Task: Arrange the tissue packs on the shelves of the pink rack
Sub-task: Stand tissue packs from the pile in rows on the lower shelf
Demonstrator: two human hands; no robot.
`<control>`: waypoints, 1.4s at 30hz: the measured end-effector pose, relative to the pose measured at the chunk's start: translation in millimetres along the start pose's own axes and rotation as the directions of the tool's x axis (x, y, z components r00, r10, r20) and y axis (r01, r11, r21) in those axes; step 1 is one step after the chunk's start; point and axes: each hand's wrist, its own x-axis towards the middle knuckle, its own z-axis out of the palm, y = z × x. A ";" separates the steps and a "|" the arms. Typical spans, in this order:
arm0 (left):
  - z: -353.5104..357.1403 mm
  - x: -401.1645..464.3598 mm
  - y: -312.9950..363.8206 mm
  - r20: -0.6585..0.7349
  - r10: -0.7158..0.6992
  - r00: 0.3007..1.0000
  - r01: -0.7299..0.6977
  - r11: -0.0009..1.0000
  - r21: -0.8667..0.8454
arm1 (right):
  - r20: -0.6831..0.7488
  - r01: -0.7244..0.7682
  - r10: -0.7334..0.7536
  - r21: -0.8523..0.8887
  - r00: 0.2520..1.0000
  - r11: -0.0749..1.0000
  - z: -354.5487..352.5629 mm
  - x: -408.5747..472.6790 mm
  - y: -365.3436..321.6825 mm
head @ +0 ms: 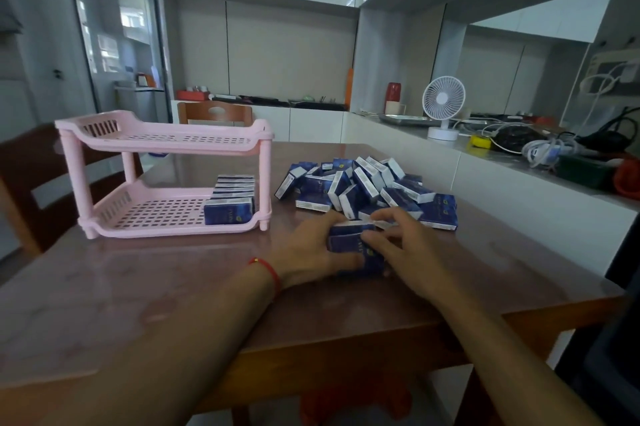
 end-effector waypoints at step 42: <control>-190.6 -16.5 -119.2 -0.455 -0.274 0.847 0.441 0.840 0.315 | -0.158 0.183 -0.206 -0.150 0.966 0.972 123.6 94.2 -41.6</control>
